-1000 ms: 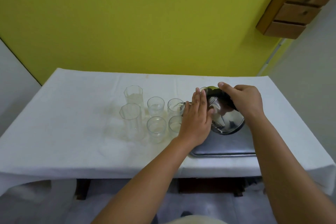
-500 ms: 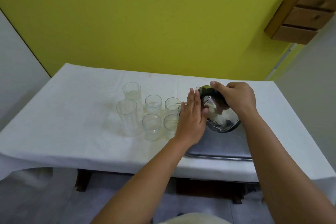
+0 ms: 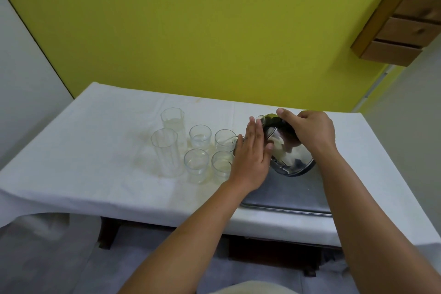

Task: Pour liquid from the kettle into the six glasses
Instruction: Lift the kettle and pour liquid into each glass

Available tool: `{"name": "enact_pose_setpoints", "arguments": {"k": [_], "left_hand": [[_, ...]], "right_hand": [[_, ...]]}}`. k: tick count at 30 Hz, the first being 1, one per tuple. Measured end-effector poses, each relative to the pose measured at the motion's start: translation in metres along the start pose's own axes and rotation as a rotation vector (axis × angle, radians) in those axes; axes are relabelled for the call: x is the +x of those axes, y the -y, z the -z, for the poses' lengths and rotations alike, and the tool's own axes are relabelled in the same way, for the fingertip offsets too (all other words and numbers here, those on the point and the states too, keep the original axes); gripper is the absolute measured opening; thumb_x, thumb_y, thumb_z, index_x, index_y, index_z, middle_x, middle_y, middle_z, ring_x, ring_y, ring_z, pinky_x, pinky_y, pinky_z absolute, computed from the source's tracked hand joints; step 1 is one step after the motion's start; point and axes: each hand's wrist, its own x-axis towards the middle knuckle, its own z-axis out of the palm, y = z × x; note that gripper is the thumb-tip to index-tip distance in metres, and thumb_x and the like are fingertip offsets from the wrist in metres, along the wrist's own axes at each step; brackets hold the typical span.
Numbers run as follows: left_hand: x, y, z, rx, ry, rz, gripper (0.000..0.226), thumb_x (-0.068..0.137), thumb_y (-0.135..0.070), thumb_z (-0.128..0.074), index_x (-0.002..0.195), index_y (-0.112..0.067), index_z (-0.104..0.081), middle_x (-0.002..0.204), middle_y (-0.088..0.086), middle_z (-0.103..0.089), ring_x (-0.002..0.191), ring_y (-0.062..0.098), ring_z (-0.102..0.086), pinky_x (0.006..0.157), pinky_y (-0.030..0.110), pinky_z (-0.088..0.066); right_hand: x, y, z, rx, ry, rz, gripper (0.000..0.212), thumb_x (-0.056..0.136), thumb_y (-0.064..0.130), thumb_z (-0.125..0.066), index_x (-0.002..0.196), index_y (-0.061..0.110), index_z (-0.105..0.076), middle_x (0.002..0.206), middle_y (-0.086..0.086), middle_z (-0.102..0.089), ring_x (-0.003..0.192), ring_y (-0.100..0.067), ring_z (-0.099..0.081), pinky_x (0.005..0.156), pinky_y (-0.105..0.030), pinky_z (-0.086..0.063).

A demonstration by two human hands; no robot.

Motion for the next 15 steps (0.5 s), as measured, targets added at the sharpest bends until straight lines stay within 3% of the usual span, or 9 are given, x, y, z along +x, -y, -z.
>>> {"name": "enact_pose_setpoints", "arguments": {"k": [2,4,9,15], "left_hand": [[0.001,-0.002,0.000,0.031,0.028,-0.002,0.062,0.095,-0.046,-0.011,0.143,-0.021,0.019,0.156,0.000,0.016,0.141,0.006,0.018,0.116,0.038,0.005],[0.001,-0.004,0.000,0.069,0.063,-0.009,0.061,0.097,-0.044,-0.012,0.146,-0.019,0.015,0.157,0.002,0.015,0.140,0.005,0.018,0.117,0.039,0.004],[-0.001,-0.006,0.000,0.154,0.152,-0.031,0.058,0.102,-0.036,-0.021,0.148,-0.018,0.010,0.157,0.001,0.016,0.143,0.009,0.014,0.117,0.039,0.006],[0.005,-0.014,0.007,0.267,0.185,-0.097,0.058,0.101,-0.037,-0.020,0.148,-0.016,0.007,0.158,0.002,0.014,0.144,0.012,0.010,0.117,0.042,0.004]], "right_hand": [[-0.001,-0.007,0.001,0.051,0.006,-0.031,0.064,0.078,0.063,-0.066,0.054,0.007,-0.046,0.048,-0.005,-0.039,0.049,-0.022,-0.037,0.053,-0.034,-0.027],[-0.002,-0.017,0.000,0.120,0.023,-0.073,0.063,0.074,0.064,-0.067,0.055,0.012,-0.036,0.052,-0.006,-0.033,0.053,-0.023,-0.032,0.056,-0.033,-0.026],[-0.010,-0.040,-0.005,0.358,0.061,-0.199,0.058,0.066,0.064,-0.070,0.064,0.008,-0.053,0.062,-0.011,-0.043,0.060,-0.022,-0.040,0.062,-0.033,-0.032],[-0.018,-0.054,-0.005,0.570,0.043,-0.245,0.052,0.075,0.051,-0.074,0.061,0.011,-0.044,0.059,-0.007,-0.039,0.060,-0.021,-0.036,0.056,-0.031,-0.028]]}}
